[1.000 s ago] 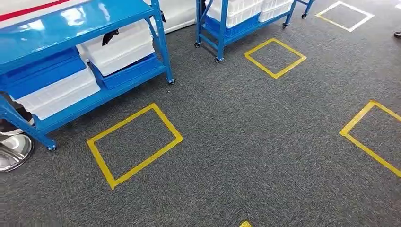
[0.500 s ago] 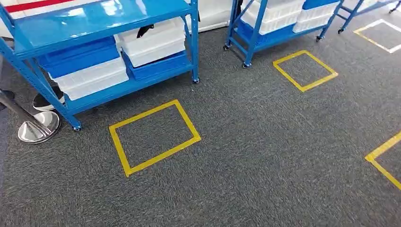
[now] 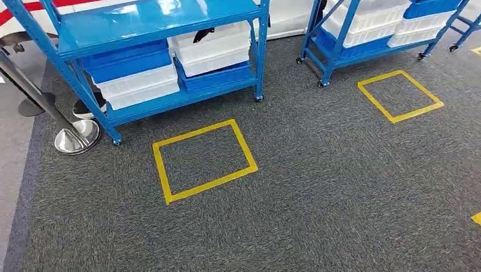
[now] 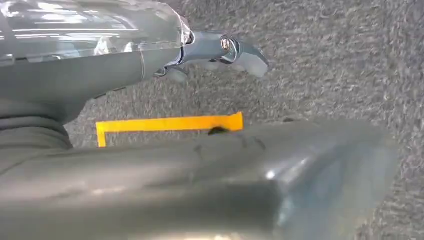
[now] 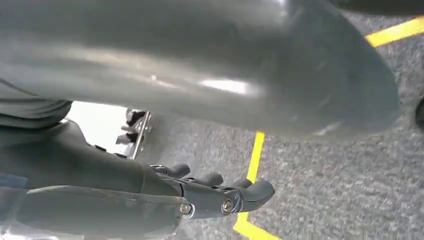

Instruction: Take the parts from the cabinet and place them on the table.

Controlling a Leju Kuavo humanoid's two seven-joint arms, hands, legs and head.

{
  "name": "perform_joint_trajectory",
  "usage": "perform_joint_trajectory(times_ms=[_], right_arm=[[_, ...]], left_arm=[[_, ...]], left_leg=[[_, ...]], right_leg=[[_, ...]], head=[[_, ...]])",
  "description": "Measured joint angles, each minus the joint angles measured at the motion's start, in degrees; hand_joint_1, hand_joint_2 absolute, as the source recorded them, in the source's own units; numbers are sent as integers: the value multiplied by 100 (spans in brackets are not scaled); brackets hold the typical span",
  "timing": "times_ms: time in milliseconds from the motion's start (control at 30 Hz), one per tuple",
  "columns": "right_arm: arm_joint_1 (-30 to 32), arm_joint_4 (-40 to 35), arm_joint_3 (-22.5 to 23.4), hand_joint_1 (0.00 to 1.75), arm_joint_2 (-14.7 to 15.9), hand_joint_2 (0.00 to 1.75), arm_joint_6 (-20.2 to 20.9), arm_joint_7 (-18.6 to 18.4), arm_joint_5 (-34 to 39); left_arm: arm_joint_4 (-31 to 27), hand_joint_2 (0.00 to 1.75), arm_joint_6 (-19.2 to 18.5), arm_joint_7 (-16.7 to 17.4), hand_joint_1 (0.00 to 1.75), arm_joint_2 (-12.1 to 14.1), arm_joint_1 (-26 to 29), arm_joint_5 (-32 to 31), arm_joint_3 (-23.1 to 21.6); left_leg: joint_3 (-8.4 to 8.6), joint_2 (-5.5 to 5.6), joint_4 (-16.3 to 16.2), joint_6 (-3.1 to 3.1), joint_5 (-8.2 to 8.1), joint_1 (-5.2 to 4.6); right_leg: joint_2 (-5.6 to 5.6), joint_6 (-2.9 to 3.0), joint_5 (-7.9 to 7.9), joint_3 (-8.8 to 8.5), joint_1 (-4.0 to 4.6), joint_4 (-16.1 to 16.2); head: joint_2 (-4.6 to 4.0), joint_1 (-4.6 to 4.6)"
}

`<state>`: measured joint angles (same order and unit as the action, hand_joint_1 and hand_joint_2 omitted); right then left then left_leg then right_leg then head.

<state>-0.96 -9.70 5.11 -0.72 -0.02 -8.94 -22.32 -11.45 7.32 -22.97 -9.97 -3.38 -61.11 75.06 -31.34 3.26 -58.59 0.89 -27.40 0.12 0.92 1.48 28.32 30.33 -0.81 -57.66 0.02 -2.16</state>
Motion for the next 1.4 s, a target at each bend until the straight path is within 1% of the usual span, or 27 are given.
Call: perform_joint_trajectory(times_ms=[33, 100, 133, 167, 233, 300, 333, 467, 533, 600, 667, 700, 767, 833, 933, 967, 1000, 1033, 1067, 1133, 1200, 1233, 1267, 1300, 1333, 1367, 1400], right_arm=[[29, 0, 9, 0, 0, 0, 0, 0, 13], [70, 2, 35, 0, 0, 0, -9, 0, 33], [83, 2, 52, 0, 0, 0, -11, 2, 55], [89, 2, 72, 0, 0, 0, -13, 7, 67], [89, 2, 87, 0, -2, 0, -15, 11, 76], [102, 2, 90, 0, -7, 0, -15, 13, 76], [91, 9, 94, 0, -26, 0, -15, 13, 76], [32, 7, 107, 0, -26, 0, -26, 15, 76], [29, 4, 109, 0, -15, 0, -20, 15, 65], [28, 2, 111, 0, -15, 0, 7, 17, -24], [35, 2, 109, 0, -13, 0, 7, 15, -107], [45, 4, 109, 0, -7, 0, 7, 15, -120], [96, 4, 109, 0, 2, 0, 0, 15, -110], [129, 31, 118, 0, 4, 0, -39, 15, -29], [50, 22, 140, 0, 0, 0, -72, 35, 13], [39, 20, 142, 0, -2, 0, -72, 35, 11], [49, 13, 142, 0, -11, 0, -72, 35, 11], [64, 15, 142, 0, -11, 0, -70, 31, 11], [72, 15, 144, 0, -7, 0, -72, 28, 11], [71, 15, 144, 0, -7, 0, -79, 24, 6], [71, 15, 144, 0, -7, 0, -79, 22, 6], [70, 15, 144, 0, -7, 0, -79, 17, 4], [67, 15, 144, 0, -9, 0, -77, 15, 4], [67, 17, 144, 0, -9, 0, -76, 15, -6], [104, 20, 144, 0, -11, 0, -76, 13, -42], [51, 31, 144, 0, -26, 0, -72, 9, -90], [40, 24, 144, 0, -26, 0, -85, 4, -129]], left_arm=[[0, 0, -15, 0, 0, 0, -13, -7, 0], [0, 0, -37, 0, 0, 0, -22, -22, -2], [2, 0, -52, 0, 0, 0, -12, -33, -2], [0, 0, -57, 2, 0, 0, -1, -33, -2], [0, 0, -72, 2, 0, 7, 10, -48, -2], [0, 0, -83, 9, 0, 9, 11, -61, -2], [0, 0, -87, 20, 0, 35, 3, -61, -2], [0, 0, -90, 28, 0, 37, -4, -61, -4], [2, 0, -94, 28, 0, 37, 7, -59, -2], [2, 0, -96, 33, 0, 37, -13, -59, -2], [2, 0, -105, 37, 0, 37, -1, -59, -2], [2, 0, -105, 37, 0, 37, 7, -59, -2], [2, 0, -105, 37, 0, 33, 18, -57, -2], [4, 0, -107, 39, 0, 31, 43, -33, 0], [4, 0, -105, 50, 0, 35, 33, -26, 0], [4, 0, -105, 52, 0, 35, 22, -26, -2], [4, 0, -105, 61, 0, 39, 16, -26, 0], [4, 0, -98, 66, 0, 39, 6, -26, -2], [4, 0, -92, 70, 0, 39, -11, -28, -2], [4, 0, -83, 90, 0, 35, -10, -26, -2], [4, 0, -61, 101, 0, 31, 14, -26, 0], [4, 0, -41, 105, 0, 31, 14, -26, 0], [4, 0, -28, 107, 0, 31, 13, -24, 0], [4, 0, -15, 107, 0, 31, 24, -24, 0], [4, 0, -9, 107, 0, 33, 37, -24, 0], [4, 0, -2, 118, 0, 37, 52, -26, 2], [4, 0, 2, 122, 0, 35, 44, -26, 2]], left_leg=[[-215, -171, -398, 30, -210, -3], [-743, -261, -1334, 71, -601, 21], [-998, -279, -1745, 84, -677, 26], [-1098, -284, -1822, 85, -584, 29], [-854, -286, -1151, 45, -20, 26], [-462, -354, -147, -71, 482, -22], [-380, -394, -72, -102, 306, -61], [-179, -305, 85, -233, 208, -44], [8, -281, 188, -294, 162, -20], [104, -221, 195, -309, 61, -14], [248, -122, 194, -299, -55, -7], [338, -54, 194, -284, -118, 2], [544, 19, 194, -257, -269, 24], [684, 74, 158, -194, -432, 6], [785, 79, 242, -84, -473, -7], [738, 81, 129, -59, -400, -6], [607, -36, -188, -25, -304, 1], [351, -187, -669, 6, -184, -3], [44, -244, -1121, 28, -233, 3], [-464, -277, -1696, 60, -830, 14], [-703, -282, -1646, 46, -1224, 16], [-709, -282, -1384, 31, -1168, 15], [-672, -286, -1028, 1, -908, 10], [-631, -305, -602, -57, -401, -4], [-650, -369, -222, -125, 308, -24], [-667, -380, -134, -127, 483, -65], [-585, -354, -144, -139, 403, -79]], right_leg=[[-46, 47, 32, -31, 3, 0], [-122, 64, 90, -76, 21, -2], [-148, 62, 127, -111, 27, -2], [-168, 55, 169, -152, 29, -2], [-189, 34, 268, -298, 32, -2], [-215, 10, 378, -425, 32, 10], [-233, -42, 432, -449, 65, 5], [-240, -204, 369, -568, 41, -84], [-149, -209, 334, -246, 13, -705], [-116, -280, 683, 400, -7, -1510], [-116, -318, 1010, 801, -19, -1791], [-115, -338, 985, 867, -27, -1677], [-97, -332, 526, 777, -43, -1003], [-57, -281, -571, 774, -35, -243], [-26, -140, -470, 715, -11, -187], [-38, -86, -424, 626, -22, -182], [-66, -49, -376, 522, -31, -147], [-92, -2, -308, 432, -28, -127], [-109, 12, -247, 365, -26, -122], [-115, 21, -102, 205, -24, -116], [-106, 19, 58, -5, -24, -115], [-106, 11, 143, -127, -19, -113], [-112, 0, 225, -240, -10, -111], [-127, -9, 311, -336, -2, -106], [-137, -19, 383, -377, 1, -98], [-149, -61, 453, -460, 28, -123], [-150, -110, 514, -515, 30, -54]], head=[[0, -9], [0, -7], [0, -7], [0, -9], [0, -7], [0, -7], [0, -4], [0, -7], [0, -7], [0, 2], [0, 0], [0, 2], [0, 2], [0, 0], [0, -13], [0, -13], [0, -13], [0, -18], [0, -15], [0, -18], [0, -15], [0, -15], [0, -15], [0, -15], [0, -15], [0, -15], [0, -13]])
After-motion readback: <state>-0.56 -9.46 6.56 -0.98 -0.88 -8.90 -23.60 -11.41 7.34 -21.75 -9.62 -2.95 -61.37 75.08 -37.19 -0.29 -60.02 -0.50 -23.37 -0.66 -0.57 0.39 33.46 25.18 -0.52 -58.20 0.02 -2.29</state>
